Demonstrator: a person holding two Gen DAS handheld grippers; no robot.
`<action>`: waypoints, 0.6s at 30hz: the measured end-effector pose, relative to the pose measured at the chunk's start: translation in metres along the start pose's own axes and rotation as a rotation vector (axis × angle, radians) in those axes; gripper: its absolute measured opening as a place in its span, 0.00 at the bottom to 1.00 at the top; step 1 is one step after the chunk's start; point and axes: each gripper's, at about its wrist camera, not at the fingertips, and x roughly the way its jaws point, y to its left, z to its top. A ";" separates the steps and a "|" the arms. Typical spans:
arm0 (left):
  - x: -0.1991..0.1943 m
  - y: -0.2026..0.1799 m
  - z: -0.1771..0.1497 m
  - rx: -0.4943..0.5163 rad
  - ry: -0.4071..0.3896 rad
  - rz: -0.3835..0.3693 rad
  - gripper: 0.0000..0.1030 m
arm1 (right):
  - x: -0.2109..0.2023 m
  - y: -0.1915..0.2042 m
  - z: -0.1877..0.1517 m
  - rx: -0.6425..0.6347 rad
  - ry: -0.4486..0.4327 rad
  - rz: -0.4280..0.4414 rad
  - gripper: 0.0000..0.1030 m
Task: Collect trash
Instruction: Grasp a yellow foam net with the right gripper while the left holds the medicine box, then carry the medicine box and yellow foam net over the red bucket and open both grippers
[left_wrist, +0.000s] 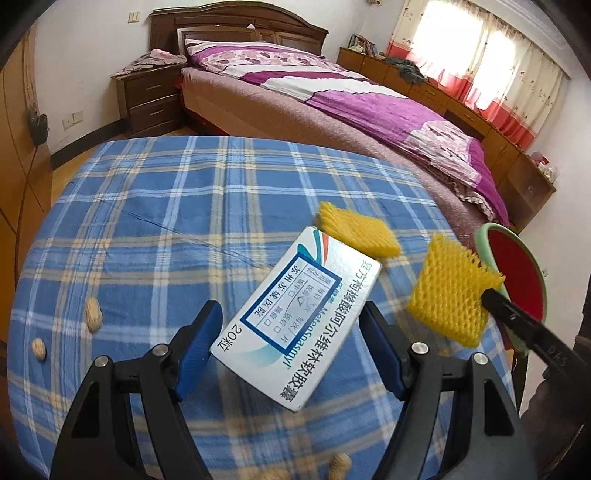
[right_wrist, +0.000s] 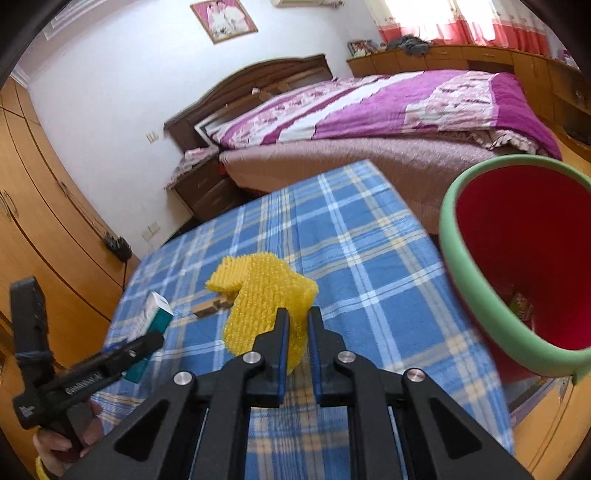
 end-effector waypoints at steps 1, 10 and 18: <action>-0.003 -0.004 -0.002 0.005 -0.002 -0.004 0.74 | -0.005 0.000 0.000 0.002 -0.010 0.001 0.11; -0.022 -0.028 -0.010 0.032 -0.017 -0.046 0.74 | -0.060 -0.009 -0.002 0.030 -0.120 -0.020 0.11; -0.036 -0.053 -0.014 0.074 -0.031 -0.074 0.74 | -0.094 -0.023 -0.005 0.058 -0.184 -0.048 0.11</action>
